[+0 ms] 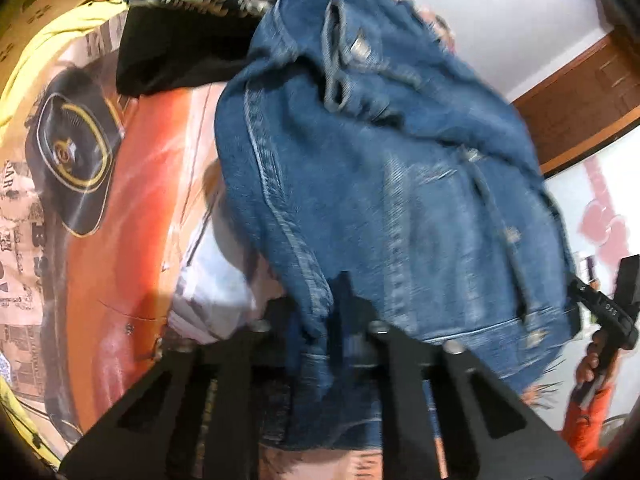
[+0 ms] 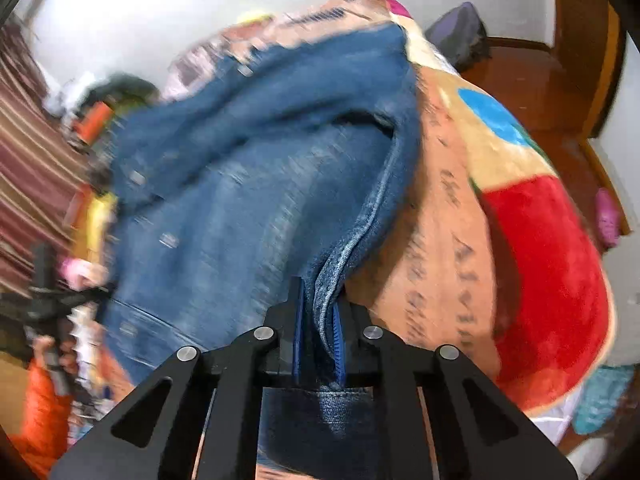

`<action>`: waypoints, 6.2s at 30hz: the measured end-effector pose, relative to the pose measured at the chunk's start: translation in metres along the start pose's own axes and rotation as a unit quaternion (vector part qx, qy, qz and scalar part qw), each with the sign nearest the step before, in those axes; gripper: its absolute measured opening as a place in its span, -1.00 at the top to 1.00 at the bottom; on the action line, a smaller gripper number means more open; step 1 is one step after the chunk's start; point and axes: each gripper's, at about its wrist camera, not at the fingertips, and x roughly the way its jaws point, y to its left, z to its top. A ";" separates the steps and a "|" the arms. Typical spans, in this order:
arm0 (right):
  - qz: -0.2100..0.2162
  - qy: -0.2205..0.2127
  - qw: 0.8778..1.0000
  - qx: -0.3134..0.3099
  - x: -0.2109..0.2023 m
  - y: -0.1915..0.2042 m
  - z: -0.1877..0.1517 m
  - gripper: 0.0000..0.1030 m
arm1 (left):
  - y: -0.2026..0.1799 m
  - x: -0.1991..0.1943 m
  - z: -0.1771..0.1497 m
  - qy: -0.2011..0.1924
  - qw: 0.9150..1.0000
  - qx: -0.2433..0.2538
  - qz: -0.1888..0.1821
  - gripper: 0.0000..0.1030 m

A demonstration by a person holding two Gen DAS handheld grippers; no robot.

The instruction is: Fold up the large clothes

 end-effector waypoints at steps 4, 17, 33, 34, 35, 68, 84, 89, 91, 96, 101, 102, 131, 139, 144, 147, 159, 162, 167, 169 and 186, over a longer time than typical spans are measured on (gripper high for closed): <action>0.032 -0.027 0.999 -0.014 -0.016 0.014 0.027 0.88 | -0.012 -0.036 0.019 -0.043 0.998 -0.002 -0.043 0.85; 0.049 -0.124 0.989 -0.057 -0.034 0.041 0.118 0.89 | -0.081 -0.095 0.126 -0.162 0.983 0.055 -0.065 0.87; -0.016 -0.094 0.992 0.079 0.072 -0.063 0.201 0.89 | -0.034 0.019 0.258 -0.151 0.985 0.013 0.084 0.86; -0.022 -0.086 0.993 0.080 0.080 -0.066 0.199 0.89 | -0.032 0.025 0.258 -0.147 0.985 0.015 0.091 0.86; -0.027 -0.080 0.993 0.080 0.085 -0.070 0.199 0.89 | -0.028 0.033 0.259 -0.146 0.984 0.020 0.100 0.86; -0.152 -0.027 0.974 -0.167 0.080 0.024 0.119 0.03 | -0.067 0.047 0.181 -0.091 0.910 0.256 0.313 -0.81; -0.147 -0.074 0.982 -0.098 0.116 0.026 0.243 -0.14 | -0.078 0.061 0.305 -0.134 0.934 0.167 0.286 -0.83; -0.122 -0.081 0.987 -0.073 0.114 0.024 0.245 -0.14 | -0.076 0.047 0.305 -0.161 0.939 0.145 0.268 -0.83; -0.119 -0.075 0.987 -0.082 0.116 0.027 0.240 -0.14 | -0.079 0.046 0.297 -0.160 0.938 0.153 0.268 -0.83; -0.116 -0.051 0.986 -0.113 0.117 0.037 0.216 -0.14 | -0.089 0.033 0.269 -0.167 0.939 0.165 0.251 -0.83; -0.133 -0.035 0.979 -0.153 0.113 0.048 0.194 -0.14 | -0.096 0.015 0.235 -0.184 0.939 0.158 0.245 -0.83; -0.138 -0.037 0.976 -0.163 0.109 0.051 0.187 -0.14 | -0.095 0.011 0.229 -0.188 0.940 0.154 0.240 -0.83; -0.141 -0.024 0.979 -0.146 0.086 0.044 0.127 -0.15 | -0.021 0.039 0.141 -0.153 0.982 -0.062 0.088 -0.83; -0.144 -0.025 0.978 -0.150 0.086 0.047 0.123 -0.15 | -0.029 0.070 0.160 -0.138 0.985 -0.094 0.034 -0.52; -0.134 -0.023 0.979 -0.150 0.082 0.051 0.122 -0.15 | -0.053 0.061 0.160 -0.165 0.980 -0.079 0.083 0.23; -0.132 -0.029 0.979 -0.151 0.079 0.056 0.125 -0.15 | -0.065 0.046 0.159 -0.183 0.978 -0.064 0.081 0.51; -0.078 -0.048 0.980 -0.175 0.080 0.108 0.157 -0.15 | -0.141 -0.043 0.196 -0.321 0.946 0.019 0.025 0.78; -0.053 -0.034 0.983 -0.173 0.098 0.123 0.168 -0.15 | -0.142 -0.065 0.201 -0.348 0.937 0.027 0.024 0.83; -0.010 0.020 0.983 -0.181 0.148 0.155 0.166 -0.15 | -0.151 -0.073 0.195 -0.374 0.922 0.069 0.066 0.83; 0.003 0.041 0.983 -0.181 0.169 0.163 0.160 -0.15 | -0.156 -0.066 0.192 -0.374 0.918 0.092 0.093 0.83; -0.034 0.004 0.985 -0.168 0.105 0.098 0.132 -0.15 | -0.243 0.003 0.189 -0.299 0.926 0.219 0.066 0.83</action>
